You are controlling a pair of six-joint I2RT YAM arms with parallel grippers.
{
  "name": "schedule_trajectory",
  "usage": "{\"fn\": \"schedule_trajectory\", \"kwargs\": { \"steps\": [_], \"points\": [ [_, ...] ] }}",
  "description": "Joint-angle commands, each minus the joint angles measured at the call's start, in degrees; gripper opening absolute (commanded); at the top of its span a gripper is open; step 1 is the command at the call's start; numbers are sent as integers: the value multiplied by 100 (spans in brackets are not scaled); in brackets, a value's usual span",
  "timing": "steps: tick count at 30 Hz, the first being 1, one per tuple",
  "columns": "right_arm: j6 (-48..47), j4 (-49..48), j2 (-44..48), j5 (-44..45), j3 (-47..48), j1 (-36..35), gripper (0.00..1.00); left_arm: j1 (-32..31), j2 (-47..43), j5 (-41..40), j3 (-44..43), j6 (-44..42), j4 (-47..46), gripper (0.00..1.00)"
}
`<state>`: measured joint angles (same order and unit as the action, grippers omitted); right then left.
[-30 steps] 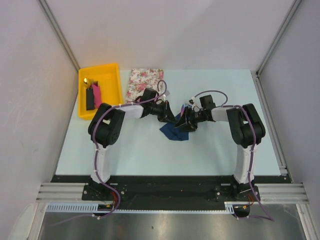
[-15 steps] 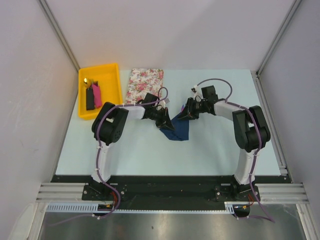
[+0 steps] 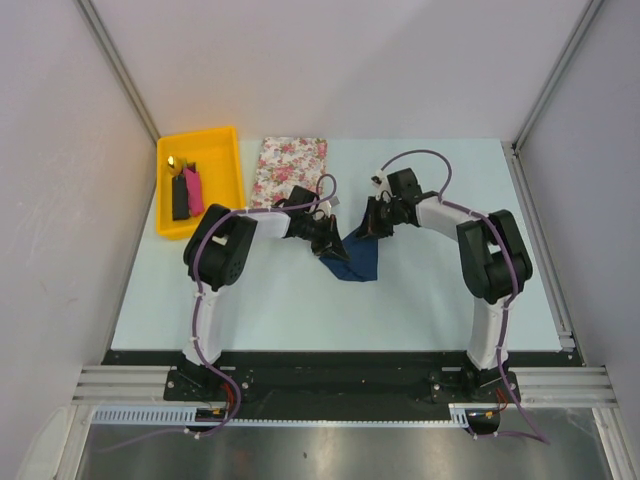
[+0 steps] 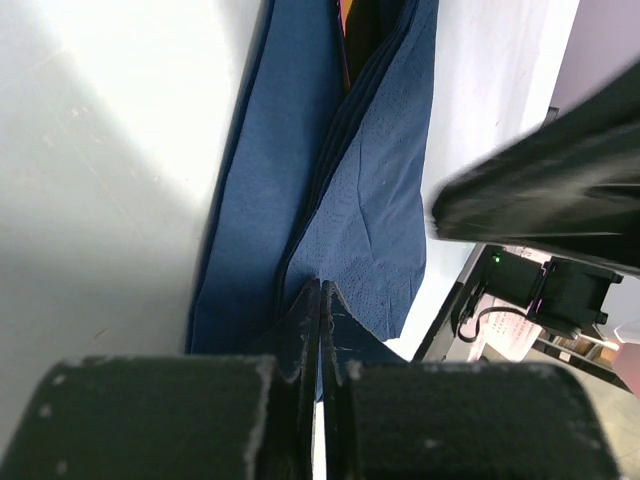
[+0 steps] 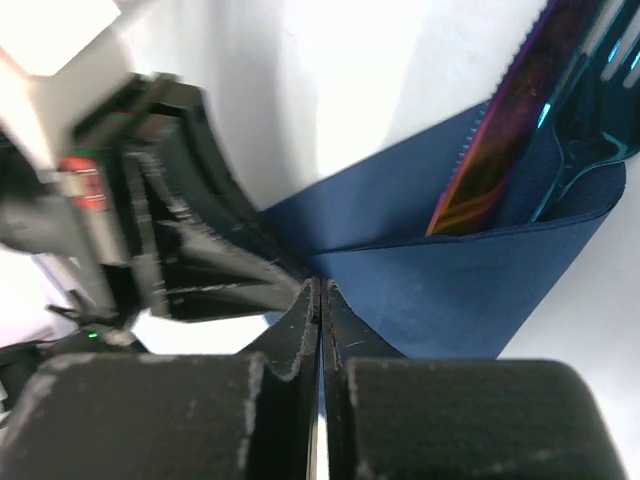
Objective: Place the utensils on the paper napkin and roll it up
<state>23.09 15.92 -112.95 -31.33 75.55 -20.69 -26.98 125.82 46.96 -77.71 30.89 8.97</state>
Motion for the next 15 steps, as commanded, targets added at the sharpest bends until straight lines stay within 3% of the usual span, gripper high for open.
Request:
{"fn": "schedule_trajectory", "kwargs": {
  "steps": [1,13,15],
  "points": [
    [-270,113,-201,399,162,-76,0,-9,13,-442,-51,-303,263,0],
    [-604,174,-702,822,109,-120,0,44,-224,-407,98,-242,-35,1],
    [-630,192,-737,822,66,-111,0,35,-364,-407,116,-268,-280,6]
  ]
}}
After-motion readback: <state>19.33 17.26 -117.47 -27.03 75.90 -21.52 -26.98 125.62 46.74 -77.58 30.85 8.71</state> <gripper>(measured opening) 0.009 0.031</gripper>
